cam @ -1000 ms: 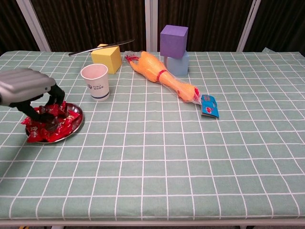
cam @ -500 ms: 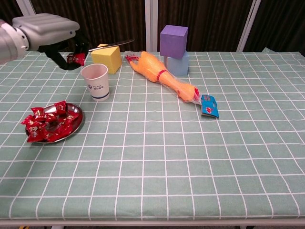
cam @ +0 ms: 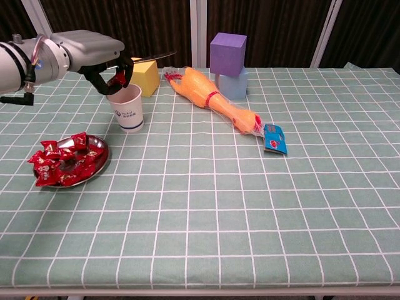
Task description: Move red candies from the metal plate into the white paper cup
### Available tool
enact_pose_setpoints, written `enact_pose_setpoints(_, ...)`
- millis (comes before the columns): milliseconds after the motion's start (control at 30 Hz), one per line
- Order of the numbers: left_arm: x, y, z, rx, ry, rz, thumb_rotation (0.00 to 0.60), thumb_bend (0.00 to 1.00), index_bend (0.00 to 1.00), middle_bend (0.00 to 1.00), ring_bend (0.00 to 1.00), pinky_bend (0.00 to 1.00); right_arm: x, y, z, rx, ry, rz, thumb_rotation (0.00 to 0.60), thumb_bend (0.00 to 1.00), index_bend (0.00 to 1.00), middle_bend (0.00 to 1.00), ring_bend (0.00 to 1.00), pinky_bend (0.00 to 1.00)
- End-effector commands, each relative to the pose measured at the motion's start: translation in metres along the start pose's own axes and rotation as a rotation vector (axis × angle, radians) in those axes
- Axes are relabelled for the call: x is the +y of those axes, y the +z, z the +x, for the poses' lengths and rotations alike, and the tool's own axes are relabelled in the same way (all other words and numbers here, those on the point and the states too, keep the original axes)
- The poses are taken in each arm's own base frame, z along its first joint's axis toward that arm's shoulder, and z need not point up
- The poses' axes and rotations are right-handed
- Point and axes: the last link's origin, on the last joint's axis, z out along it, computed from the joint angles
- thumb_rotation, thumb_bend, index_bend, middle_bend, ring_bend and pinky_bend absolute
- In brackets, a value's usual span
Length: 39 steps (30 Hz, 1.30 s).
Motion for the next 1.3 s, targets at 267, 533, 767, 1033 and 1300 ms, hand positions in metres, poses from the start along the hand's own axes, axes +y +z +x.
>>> enact_pose_setpoints(267, -0.008, -0.010, 0.003, 0.018, 0.006, 0.029, 0.600, 0.42, 0.36, 0.41, 0.92, 1.00, -0.001, 0.000, 0.001, 0.004, -0.002, 0.001, 0.600, 0.10, 0.26, 0.28, 0.25, 0.56)
enact_pose_setpoints(533, -0.034, -0.063, 0.011, 0.097, -0.054, 0.050, 0.600, 0.36, 0.32, 0.35, 0.90, 1.00, -0.005, 0.002, 0.001, 0.004, 0.000, 0.023, 0.600, 0.10, 0.26, 0.28, 0.25, 0.56)
enact_pose_setpoints(767, -0.047, -0.114, -0.020, 0.043, -0.025, 0.019, 0.600, 0.25, 0.34, 0.37, 0.90, 1.00, -0.011, 0.004, -0.001, -0.002, 0.000, 0.042, 0.600, 0.10, 0.26, 0.28, 0.25, 0.56)
enact_pose_setpoints(1033, -0.040, -0.145, -0.062, -0.065, 0.078, -0.067, 0.600, 0.26, 0.36, 0.37, 0.90, 1.00, -0.012, 0.003, 0.001, 0.004, -0.003, 0.046, 0.600, 0.10, 0.26, 0.28, 0.25, 0.56)
enact_pose_setpoints(1300, -0.037, -0.150, -0.081, -0.132, 0.135, -0.097, 0.600, 0.29, 0.37, 0.38, 0.90, 1.00, -0.012, 0.002, 0.001, 0.004, -0.004, 0.044, 0.600, 0.10, 0.26, 0.28, 0.25, 0.56)
